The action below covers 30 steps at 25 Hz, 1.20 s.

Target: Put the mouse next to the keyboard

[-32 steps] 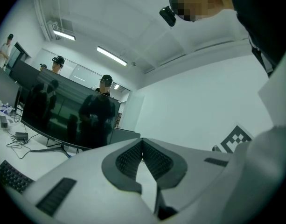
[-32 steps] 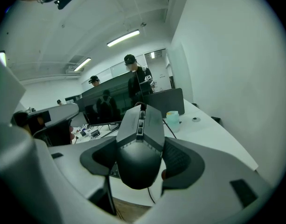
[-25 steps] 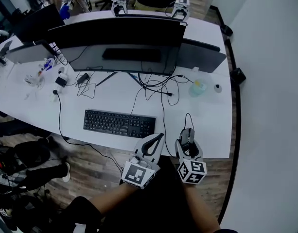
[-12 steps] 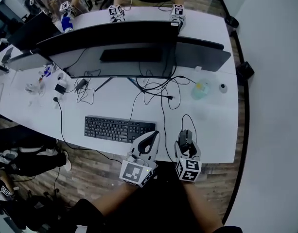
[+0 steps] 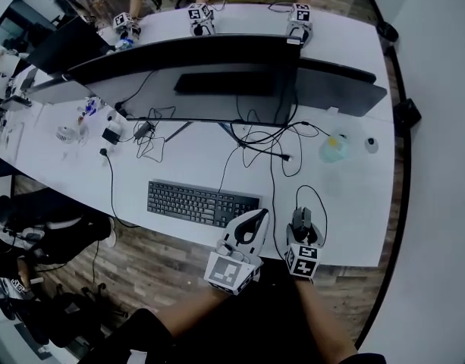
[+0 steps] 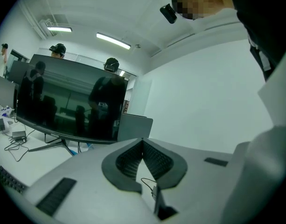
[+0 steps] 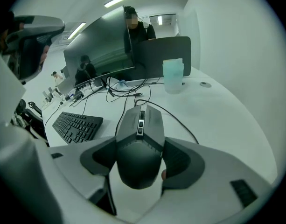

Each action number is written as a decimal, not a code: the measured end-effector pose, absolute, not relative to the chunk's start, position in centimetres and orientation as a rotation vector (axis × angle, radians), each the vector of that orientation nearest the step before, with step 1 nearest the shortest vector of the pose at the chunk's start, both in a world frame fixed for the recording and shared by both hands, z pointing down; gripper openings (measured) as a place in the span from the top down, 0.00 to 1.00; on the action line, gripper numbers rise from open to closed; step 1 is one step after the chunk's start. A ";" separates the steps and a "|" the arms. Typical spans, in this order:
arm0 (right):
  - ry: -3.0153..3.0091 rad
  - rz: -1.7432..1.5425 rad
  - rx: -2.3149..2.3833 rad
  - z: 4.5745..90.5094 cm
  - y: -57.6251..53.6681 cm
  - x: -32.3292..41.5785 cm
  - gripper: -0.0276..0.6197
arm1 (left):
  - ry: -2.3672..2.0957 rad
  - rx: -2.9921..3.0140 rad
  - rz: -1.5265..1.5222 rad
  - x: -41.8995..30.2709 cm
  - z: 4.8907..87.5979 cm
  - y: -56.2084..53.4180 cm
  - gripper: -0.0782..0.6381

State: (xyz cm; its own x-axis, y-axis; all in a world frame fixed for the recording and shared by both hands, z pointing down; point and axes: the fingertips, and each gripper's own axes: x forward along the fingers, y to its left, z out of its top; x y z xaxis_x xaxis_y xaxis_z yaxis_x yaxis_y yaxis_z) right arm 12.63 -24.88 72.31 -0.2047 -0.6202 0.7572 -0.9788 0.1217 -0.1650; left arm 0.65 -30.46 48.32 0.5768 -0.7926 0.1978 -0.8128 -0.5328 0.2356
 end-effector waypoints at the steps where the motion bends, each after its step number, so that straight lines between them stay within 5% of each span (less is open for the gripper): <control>1: -1.879 0.917 1.536 72.8 -24.8 12.6 0.49 | -1.312 2.511 0.098 0.8 48.3 -30.6 0.89; 30: -1.766 0.861 1.484 77.2 -24.4 12.3 0.48 | -1.452 2.483 0.040 -4.8 45.8 -27.9 0.89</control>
